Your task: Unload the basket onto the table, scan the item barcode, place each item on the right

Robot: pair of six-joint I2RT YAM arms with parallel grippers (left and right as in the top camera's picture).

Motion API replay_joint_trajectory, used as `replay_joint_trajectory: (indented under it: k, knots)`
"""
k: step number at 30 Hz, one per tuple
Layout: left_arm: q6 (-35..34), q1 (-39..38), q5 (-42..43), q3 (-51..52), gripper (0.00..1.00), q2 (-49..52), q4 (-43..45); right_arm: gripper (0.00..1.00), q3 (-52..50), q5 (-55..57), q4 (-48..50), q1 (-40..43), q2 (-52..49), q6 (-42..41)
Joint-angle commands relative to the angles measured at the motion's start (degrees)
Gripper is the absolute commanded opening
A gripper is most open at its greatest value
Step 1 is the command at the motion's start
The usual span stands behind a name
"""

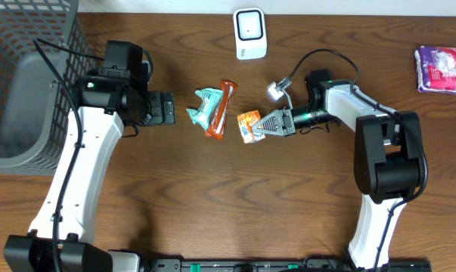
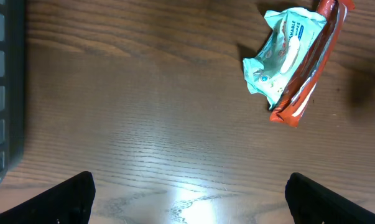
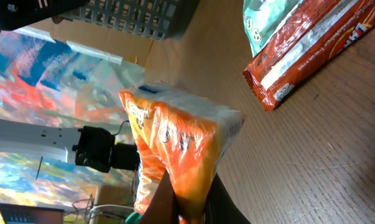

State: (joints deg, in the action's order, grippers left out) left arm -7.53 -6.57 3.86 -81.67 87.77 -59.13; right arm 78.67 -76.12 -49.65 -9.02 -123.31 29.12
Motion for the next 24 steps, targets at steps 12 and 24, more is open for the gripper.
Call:
replay_joint_trajectory:
  k: [12,24]
  knots:
    - [-0.5,0.1,-0.9,0.2,0.98,0.2,-0.2,0.01,-0.2,-1.4,0.3,-0.5,-0.4,1.4]
    - [-0.5,0.1,-0.9,0.2,0.98,0.2,-0.2,0.01,-0.2,-1.4,0.4,-0.5,-0.4,1.4]
